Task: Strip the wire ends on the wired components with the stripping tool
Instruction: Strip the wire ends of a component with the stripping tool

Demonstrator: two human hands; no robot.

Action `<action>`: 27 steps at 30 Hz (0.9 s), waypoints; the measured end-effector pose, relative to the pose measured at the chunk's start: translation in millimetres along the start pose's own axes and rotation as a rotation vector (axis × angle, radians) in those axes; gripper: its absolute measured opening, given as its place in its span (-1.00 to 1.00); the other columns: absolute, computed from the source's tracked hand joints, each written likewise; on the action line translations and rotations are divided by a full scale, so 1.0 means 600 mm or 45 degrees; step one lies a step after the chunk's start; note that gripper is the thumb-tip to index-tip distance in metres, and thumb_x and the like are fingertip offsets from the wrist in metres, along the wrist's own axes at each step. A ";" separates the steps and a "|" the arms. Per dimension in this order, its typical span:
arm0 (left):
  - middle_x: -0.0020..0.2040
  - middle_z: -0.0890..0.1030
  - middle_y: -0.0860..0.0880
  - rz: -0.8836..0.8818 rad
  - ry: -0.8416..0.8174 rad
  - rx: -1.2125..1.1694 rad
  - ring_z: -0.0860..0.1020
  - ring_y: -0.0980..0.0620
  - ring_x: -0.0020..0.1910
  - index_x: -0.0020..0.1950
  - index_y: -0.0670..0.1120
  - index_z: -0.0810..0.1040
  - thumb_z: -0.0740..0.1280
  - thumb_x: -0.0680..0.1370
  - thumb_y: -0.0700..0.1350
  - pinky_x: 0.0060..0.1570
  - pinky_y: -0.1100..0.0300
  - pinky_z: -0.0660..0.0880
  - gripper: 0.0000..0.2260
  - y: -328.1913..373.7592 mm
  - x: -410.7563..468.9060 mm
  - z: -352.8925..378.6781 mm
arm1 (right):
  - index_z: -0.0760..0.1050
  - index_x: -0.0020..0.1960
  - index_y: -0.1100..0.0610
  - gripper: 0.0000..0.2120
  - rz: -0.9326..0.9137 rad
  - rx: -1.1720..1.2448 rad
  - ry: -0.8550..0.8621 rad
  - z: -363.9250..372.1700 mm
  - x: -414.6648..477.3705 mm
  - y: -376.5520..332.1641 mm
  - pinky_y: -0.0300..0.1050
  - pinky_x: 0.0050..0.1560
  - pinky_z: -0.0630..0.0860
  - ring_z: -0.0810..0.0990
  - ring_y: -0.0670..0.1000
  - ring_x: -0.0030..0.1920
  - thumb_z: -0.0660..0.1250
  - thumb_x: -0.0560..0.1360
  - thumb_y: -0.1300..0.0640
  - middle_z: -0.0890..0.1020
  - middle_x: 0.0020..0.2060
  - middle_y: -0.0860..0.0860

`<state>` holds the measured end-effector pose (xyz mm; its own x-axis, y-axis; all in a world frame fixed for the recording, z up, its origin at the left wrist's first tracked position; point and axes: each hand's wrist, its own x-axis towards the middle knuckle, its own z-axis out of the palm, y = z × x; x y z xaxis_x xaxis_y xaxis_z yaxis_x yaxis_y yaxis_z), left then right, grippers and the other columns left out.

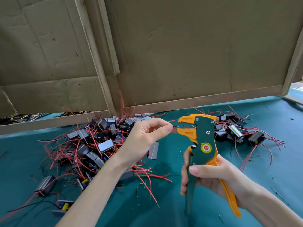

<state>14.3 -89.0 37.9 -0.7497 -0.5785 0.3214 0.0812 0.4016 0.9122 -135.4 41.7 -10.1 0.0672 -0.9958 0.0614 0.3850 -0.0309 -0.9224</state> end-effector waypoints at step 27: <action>-0.15 0.58 -0.11 -0.146 -0.233 0.383 0.47 0.05 -0.19 -0.17 0.08 0.66 0.34 0.52 -0.05 -0.11 0.30 0.37 -0.87 -0.035 0.004 -0.035 | 0.49 -0.30 0.15 -0.80 0.217 0.153 0.185 0.041 -0.001 0.050 -0.07 -0.46 0.50 0.48 0.13 -0.52 0.51 0.24 0.14 0.46 -0.47 0.18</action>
<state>24.5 -114.0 25.0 -0.8499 -0.5064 0.1460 -0.1864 0.5480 0.8154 -101.5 43.3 -28.3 0.0108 -0.9879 -0.1548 0.4867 0.1404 -0.8622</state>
